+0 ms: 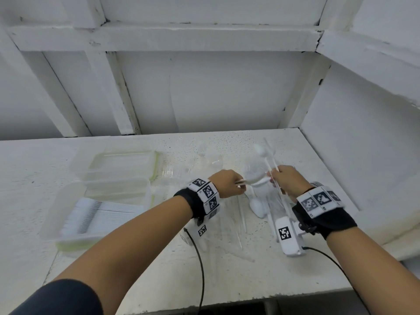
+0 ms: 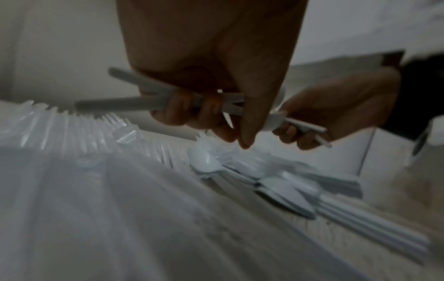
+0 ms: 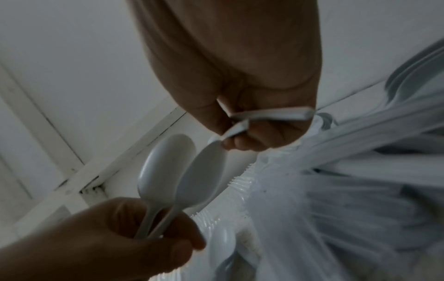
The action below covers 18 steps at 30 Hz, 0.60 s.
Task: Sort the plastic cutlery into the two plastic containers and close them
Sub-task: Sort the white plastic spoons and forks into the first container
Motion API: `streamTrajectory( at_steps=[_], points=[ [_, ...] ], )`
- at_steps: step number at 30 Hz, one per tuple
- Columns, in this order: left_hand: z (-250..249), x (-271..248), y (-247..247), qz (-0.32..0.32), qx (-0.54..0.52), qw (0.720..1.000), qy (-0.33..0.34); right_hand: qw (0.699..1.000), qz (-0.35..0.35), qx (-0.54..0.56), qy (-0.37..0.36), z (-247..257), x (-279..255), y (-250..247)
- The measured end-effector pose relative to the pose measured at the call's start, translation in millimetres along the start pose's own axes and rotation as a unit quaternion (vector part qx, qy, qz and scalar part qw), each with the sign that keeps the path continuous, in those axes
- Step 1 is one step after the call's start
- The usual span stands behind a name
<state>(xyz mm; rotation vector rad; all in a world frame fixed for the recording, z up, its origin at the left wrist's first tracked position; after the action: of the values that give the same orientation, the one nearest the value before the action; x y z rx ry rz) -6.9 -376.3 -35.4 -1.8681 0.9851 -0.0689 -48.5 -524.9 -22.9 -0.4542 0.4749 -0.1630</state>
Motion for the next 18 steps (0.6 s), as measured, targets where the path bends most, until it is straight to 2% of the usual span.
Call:
streamTrajectory(
  at_steps=[2, 6, 13, 18],
  points=[
    [-3.6, 1.1, 6.5, 0.032, 0.084, 0.996, -0.016, 0.999, -0.012, 0.041, 0.014, -5.6, -1.9, -1.1],
    [-1.4, -1.4, 20.8, 0.039, 0.157, 0.985, -0.063, 1.0, -0.017, -0.019, -0.004, -6.6, -4.1, 0.9],
    [10.3, -2.1, 23.5, 0.031, 0.053, 0.992, -0.109, 0.997, -0.01, 0.068, -0.046, 5.0, -11.2, 12.2],
    [26.7, -4.9, 25.1, 0.014, 0.021, 0.989, -0.144, 0.991, -0.005, 0.127, -0.051, 4.3, -12.9, 17.7]
  ],
)
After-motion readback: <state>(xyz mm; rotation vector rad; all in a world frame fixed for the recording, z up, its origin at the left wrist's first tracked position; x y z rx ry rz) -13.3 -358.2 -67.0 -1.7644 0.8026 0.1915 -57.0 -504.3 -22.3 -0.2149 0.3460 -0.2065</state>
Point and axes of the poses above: each hand's wrist, its own x-axis towards the middle knuckle, its own y-axis out of the palm, z = x × y, the point moved 7 cm from there along x, towards the middle knuckle, and after that the axes turned 7 degrees about z, right-handed, at the moved point
